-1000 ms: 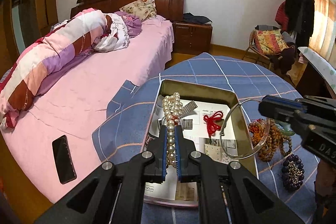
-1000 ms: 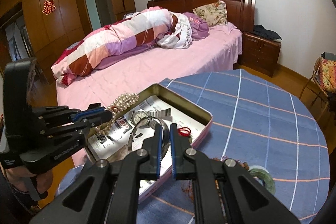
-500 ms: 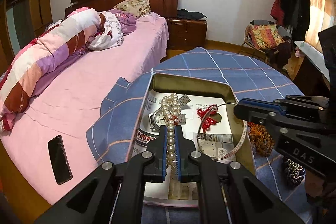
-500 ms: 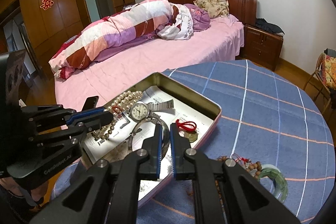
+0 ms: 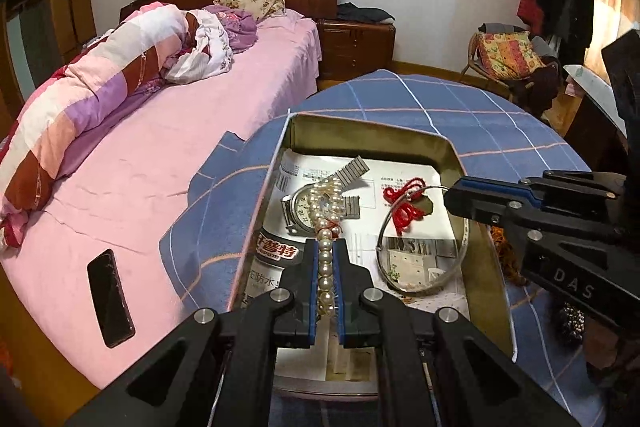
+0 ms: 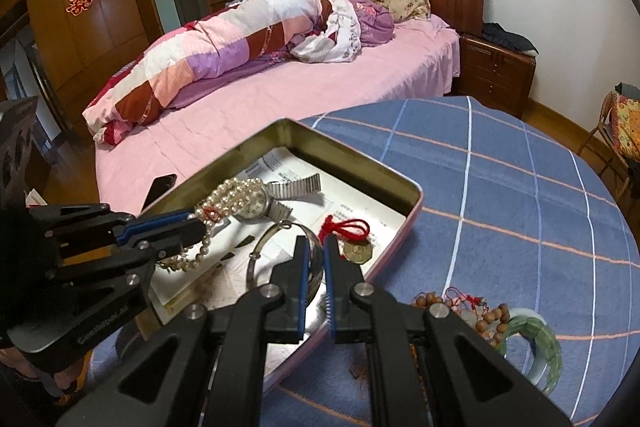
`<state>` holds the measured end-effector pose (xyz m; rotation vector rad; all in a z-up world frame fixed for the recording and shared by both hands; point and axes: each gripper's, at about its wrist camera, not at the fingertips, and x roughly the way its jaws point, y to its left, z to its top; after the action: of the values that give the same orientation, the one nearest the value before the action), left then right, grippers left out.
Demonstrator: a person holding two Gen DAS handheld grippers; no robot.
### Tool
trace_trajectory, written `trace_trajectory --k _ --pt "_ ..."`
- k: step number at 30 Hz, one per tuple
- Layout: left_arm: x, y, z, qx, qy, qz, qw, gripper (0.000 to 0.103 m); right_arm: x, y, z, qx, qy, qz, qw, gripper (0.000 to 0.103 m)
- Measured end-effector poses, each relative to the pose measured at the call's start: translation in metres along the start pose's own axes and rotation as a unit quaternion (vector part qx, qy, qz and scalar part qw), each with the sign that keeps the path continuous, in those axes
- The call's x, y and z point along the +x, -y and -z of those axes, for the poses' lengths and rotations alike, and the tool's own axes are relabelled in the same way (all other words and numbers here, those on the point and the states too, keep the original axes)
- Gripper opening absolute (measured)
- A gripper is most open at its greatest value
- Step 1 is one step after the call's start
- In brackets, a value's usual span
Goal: Organize jewelry
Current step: 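Open both tools to release the pearls and bangle inside the tin, then move the right tool over the purple bead bracelet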
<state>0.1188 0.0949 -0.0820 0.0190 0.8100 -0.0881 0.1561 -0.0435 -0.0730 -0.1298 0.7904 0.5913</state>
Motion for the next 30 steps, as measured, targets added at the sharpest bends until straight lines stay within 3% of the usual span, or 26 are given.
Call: trace_trajectory --k 6,8,10,11,13,15,17,25,30 --pt "0.003 -0.003 0.000 -0.009 -0.005 -0.004 0.9999 0.006 0.001 0.002 0.000 0.004 0.001 -0.005 1.000 0.013" --pt "0.002 -0.004 0.000 -0.012 -0.004 -0.005 0.9999 0.006 0.000 0.001 0.001 0.005 0.003 -0.005 1.000 0.024" --pt "-0.001 -0.002 -0.002 -0.008 0.000 -0.003 1.0000 0.006 -0.002 0.002 0.003 0.009 0.008 -0.007 1.000 0.044" --pt "-0.003 -0.001 -0.002 -0.006 0.002 -0.005 1.0000 0.007 -0.004 0.003 0.003 0.012 0.010 -0.008 1.000 0.047" --pt "-0.008 0.000 -0.004 -0.006 0.006 -0.009 0.9999 0.017 -0.010 0.005 0.005 0.019 0.018 -0.008 1.000 0.060" --pt "-0.014 0.000 -0.005 -0.008 0.015 -0.016 0.9997 0.057 -0.021 0.010 0.008 0.024 0.028 -0.007 0.999 0.061" --pt "-0.023 0.002 -0.006 -0.009 0.038 -0.027 0.9989 0.074 -0.034 0.017 0.013 0.026 0.037 -0.002 0.999 0.062" --pt "-0.030 0.024 -0.004 0.004 0.036 -0.020 0.9991 0.074 -0.089 0.065 0.045 0.071 0.059 0.054 0.994 0.074" --pt "-0.033 0.051 0.001 0.029 0.036 -0.017 0.9988 0.074 -0.108 0.091 0.071 0.102 0.051 0.091 0.989 0.076"
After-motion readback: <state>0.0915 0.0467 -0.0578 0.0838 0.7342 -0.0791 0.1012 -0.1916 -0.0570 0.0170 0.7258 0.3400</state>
